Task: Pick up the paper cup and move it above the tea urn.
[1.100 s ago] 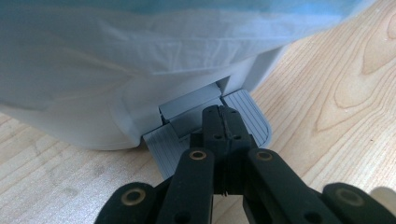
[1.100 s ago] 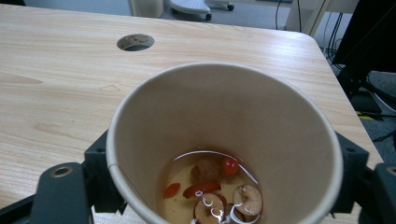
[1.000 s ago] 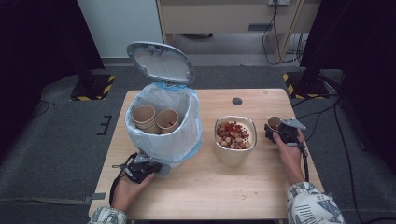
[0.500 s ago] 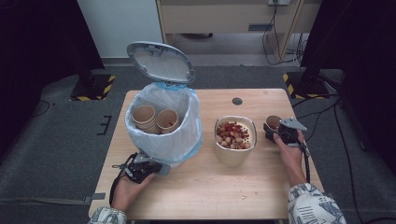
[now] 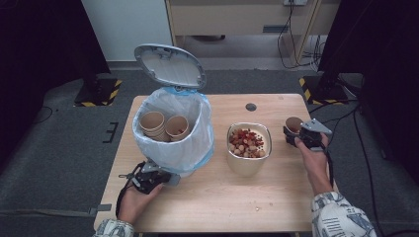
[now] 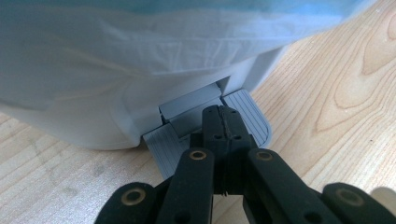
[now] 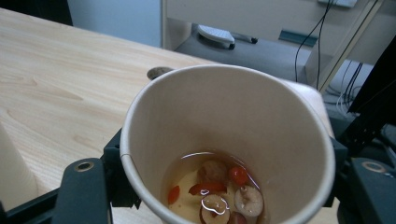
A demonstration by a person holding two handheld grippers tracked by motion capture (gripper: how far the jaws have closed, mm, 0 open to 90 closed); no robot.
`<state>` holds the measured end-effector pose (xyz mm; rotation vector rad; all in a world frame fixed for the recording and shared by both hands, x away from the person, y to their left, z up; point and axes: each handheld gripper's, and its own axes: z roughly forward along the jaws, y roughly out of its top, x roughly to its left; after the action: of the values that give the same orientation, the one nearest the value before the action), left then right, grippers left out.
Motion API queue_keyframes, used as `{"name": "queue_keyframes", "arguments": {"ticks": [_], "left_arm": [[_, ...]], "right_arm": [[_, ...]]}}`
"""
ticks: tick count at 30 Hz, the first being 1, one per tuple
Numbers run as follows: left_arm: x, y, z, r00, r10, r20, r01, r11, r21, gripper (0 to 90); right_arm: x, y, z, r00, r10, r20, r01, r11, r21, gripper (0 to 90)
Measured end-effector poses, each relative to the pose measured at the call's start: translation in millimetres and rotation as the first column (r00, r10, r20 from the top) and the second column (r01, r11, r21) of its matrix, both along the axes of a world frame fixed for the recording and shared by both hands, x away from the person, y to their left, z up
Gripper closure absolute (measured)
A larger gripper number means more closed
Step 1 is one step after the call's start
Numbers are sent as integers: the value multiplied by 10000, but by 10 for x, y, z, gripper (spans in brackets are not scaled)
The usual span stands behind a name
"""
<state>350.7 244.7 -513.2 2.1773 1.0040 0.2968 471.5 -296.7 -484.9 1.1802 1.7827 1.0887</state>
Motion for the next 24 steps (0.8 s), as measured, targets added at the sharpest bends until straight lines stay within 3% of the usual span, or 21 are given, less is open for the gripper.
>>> {"name": "queue_keyframes", "arguments": {"ticks": [14,24], "left_arm": [[0,0,0,10000,-5,7,5,10000,10,900],[-1,0,0,10000,-4,9,4,10000,12,900]], "right_arm": [[42,0,459,9970,472,616,-415,9950,-913,308],[88,62,705,9929,758,915,-635,9894,-1303,305]]}}
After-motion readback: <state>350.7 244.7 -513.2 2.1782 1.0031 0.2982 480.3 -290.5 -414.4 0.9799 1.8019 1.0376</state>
